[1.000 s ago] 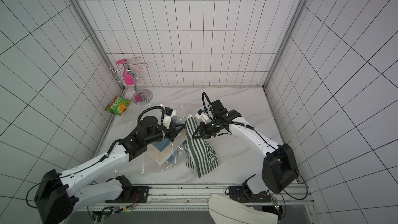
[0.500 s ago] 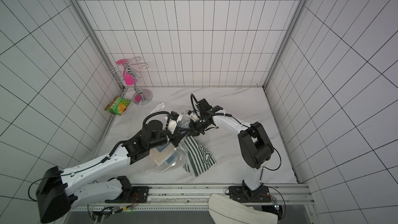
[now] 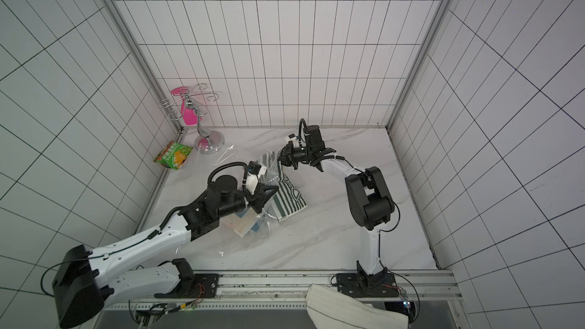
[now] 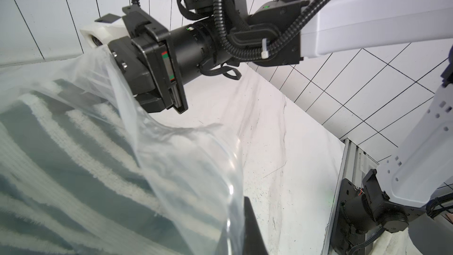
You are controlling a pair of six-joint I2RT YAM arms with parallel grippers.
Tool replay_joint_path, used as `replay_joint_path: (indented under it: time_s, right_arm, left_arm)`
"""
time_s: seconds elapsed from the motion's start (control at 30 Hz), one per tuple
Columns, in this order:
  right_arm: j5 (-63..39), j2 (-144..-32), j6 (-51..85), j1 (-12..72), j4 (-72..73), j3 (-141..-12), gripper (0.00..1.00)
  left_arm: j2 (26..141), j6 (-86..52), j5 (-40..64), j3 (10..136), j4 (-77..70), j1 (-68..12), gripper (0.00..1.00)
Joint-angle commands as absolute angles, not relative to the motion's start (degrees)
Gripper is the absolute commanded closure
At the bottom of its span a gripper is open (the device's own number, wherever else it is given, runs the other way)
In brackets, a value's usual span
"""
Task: Place the folded towel into the vacuum bag
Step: Place the towel in the vacuum bag.
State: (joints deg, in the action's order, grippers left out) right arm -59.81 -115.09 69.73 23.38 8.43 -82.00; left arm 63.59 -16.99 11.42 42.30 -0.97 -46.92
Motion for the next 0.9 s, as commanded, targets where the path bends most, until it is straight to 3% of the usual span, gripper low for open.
replay_joint_path:
  time_s: [0.0, 0.13, 0.27, 0.37, 0.43, 0.47, 0.67, 0.87]
  right_arm:
    - [-42.0, -118.3, 73.0, 22.3, 7.2, -87.5, 1.00]
    - [-25.2, -118.4, 59.1, 22.4, -13.1, -93.1, 0.95]
    - [-25.4, -119.6, 50.0, 22.6, -23.2, -99.8, 0.72]
    - [-27.5, -119.7, 42.0, 23.1, -33.8, -104.9, 0.45]
    - [-28.0, -116.9, 38.4, 23.1, -35.8, -102.3, 0.09]
    - [-28.1, -115.7, 37.2, 23.1, -36.8, -100.9, 0.01]
    - [-26.5, -107.7, 29.9, 23.9, -43.8, -92.7, 0.00]
    - [-22.4, -96.5, 28.4, 23.4, -45.0, -80.3, 0.08]
  left_arm:
    - [62.2, -17.2, 17.5, 42.5, -1.4, -48.6, 1.00]
    - [61.2, -16.5, 16.2, 42.6, -0.2, -48.6, 1.00]
    - [60.7, -15.8, 14.9, 42.4, 0.1, -48.6, 1.00]
    - [61.2, -15.9, 13.2, 42.2, -0.3, -48.6, 1.00]
    - [61.5, -15.8, 12.0, 42.4, -0.4, -48.6, 1.00]
    - [61.5, -15.8, 11.4, 42.4, -0.4, -48.6, 1.00]
    - [60.9, -16.6, 6.7, 42.3, -0.7, -47.3, 1.00]
    - [59.6, -18.3, 7.2, 41.3, -2.3, -44.0, 1.00]
